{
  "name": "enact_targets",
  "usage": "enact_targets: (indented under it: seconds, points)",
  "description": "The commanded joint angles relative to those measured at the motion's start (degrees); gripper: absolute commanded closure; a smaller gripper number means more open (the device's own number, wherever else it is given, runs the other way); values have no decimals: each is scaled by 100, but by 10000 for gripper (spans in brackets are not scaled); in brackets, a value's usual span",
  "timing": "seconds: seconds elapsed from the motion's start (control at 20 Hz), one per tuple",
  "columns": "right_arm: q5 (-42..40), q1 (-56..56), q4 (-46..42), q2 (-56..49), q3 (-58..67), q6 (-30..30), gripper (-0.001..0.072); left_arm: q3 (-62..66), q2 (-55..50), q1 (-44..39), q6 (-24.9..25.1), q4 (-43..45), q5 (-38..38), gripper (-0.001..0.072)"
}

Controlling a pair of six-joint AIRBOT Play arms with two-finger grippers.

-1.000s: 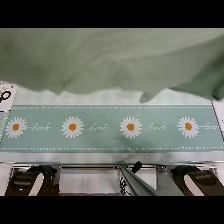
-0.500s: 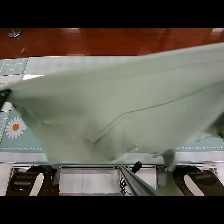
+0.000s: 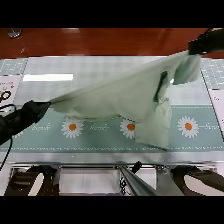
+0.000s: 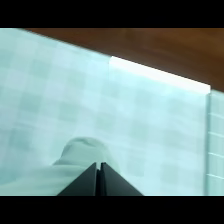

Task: Fold the shirts.

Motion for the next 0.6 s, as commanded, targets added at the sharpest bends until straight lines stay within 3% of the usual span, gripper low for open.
enact_targets:
  seconds: [0.0, 0.15, 0.25, 0.55]
  points:
    - [-651, -4, 116, -1185, 0, 501, 689, -455, -988, 0, -24, 160, 2013, 691]
    - [-1010, -4, 116, -1609, 0, 581, 688, -358, -1928, -9, -20, -44, 3445, 691]
    - [-1292, -4, 118, -1773, 0, 780, 688, -350, -2470, -11, -26, -48, 4000, 691]
    - [-1287, -4, 874, -2085, -2, 1069, 688, -350, -3383, -334, -22, -85, 4159, 691]
